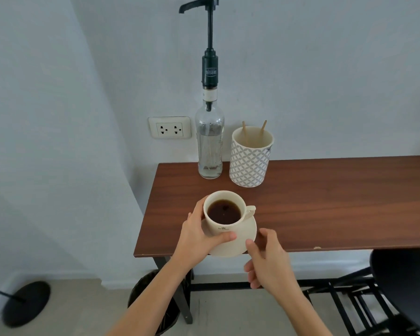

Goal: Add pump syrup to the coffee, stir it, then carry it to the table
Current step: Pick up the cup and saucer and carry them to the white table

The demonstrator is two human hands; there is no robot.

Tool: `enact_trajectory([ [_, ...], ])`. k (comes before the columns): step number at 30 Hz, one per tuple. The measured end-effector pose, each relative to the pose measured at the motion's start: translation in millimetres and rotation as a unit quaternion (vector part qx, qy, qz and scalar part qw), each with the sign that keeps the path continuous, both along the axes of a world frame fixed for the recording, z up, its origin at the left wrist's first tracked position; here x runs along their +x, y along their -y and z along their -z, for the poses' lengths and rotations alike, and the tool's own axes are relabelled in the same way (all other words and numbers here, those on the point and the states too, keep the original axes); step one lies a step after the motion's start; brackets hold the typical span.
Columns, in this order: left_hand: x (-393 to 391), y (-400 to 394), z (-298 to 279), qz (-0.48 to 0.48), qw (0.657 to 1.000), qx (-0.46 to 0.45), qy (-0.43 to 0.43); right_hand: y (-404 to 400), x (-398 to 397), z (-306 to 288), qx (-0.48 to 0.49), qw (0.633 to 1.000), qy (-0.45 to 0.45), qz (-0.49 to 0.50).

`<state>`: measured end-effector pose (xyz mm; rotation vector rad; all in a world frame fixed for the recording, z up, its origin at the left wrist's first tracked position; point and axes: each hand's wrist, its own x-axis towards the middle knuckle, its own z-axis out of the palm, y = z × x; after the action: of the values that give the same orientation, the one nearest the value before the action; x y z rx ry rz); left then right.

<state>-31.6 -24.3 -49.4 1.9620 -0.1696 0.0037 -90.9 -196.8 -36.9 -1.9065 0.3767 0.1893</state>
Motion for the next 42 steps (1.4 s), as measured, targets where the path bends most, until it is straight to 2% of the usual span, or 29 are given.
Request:
enact_trajectory([
  [2, -2, 0, 0, 0.0, 1.0, -0.001, 0.001, -8, -1, 3, 0.085, 0.996, -0.017, 0.004],
  [7, -9, 0, -1, 0.0, 1.0, 0.001, 0.001, -16, -5, 11, 0.233, 0.971, 0.011, 0.057],
  [14, -31, -9, 1, -0.003, 0.999, 0.049, -0.002, -16, -12, 17, 0.289, 0.953, 0.02, 0.084],
  [17, -49, -15, 5, -0.05, 0.996, 0.073, 0.008, -12, -14, 19, 0.302, 0.95, 0.015, 0.078],
  [19, -60, -20, 10, -0.093, 0.994, 0.061, -0.015, -10, -16, 20, 0.304, 0.95, 0.009, 0.069],
  [25, -84, -23, 9, -0.189, 0.975, -0.035, -0.113, -6, -27, 20, 0.3, 0.954, -0.005, 0.013],
  [32, -119, -36, 1, -0.216, 0.936, -0.221, -0.169, -12, -42, 5, 0.281, 0.956, -0.012, -0.082],
  [36, -154, -60, 0, -0.259, 0.903, -0.295, -0.172, -34, -56, -2, 0.272, 0.953, -0.021, -0.133],
  [42, -225, -106, -7, -0.319, 0.875, -0.339, -0.131, -88, -89, -9, 0.262, 0.937, -0.04, -0.227],
])
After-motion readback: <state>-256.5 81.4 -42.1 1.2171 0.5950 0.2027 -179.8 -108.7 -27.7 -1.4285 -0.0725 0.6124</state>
